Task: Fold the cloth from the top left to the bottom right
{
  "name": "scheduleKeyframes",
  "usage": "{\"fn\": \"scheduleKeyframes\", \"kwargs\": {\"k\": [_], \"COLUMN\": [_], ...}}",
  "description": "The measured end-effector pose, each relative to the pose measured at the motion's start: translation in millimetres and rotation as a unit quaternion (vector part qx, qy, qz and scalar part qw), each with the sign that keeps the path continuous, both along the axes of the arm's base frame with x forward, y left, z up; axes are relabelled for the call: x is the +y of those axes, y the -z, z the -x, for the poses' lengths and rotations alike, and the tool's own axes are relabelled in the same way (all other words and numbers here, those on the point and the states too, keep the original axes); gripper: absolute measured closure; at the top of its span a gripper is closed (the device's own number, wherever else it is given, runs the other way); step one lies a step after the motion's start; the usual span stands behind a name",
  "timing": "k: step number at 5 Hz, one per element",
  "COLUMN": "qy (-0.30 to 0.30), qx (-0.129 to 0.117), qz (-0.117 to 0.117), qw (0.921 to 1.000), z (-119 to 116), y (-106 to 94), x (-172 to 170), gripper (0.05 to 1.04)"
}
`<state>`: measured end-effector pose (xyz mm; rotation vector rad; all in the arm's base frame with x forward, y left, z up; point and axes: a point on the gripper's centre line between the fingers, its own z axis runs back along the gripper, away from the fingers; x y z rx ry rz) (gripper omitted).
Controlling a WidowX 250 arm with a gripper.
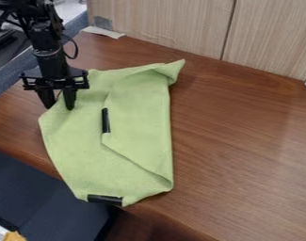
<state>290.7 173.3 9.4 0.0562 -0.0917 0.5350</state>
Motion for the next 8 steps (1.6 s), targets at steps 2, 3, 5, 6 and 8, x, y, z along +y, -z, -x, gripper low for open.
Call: {"fn": "scheduleKeyframes", "kwargs": {"k": [2, 3, 5, 6, 8], "qy": [0.002, 0.005, 0.045, 0.073, 0.133], "qx": [-0.011, -0.021, -0.054, -0.067, -0.068], "qz": [0.015, -0.007, -0.014, 0.008, -0.022], "qw": [0.9998, 0.9998, 0.9974, 0.9950, 0.9886], "z": [3, 3, -16, -25, -41], "y": [-8.5, -32.2, -94.7, -106.0, -67.8], "x": [-3, -1, -47, -87, -148], "gripper": [0.984, 1.003, 1.005, 1.005, 1.005]}}
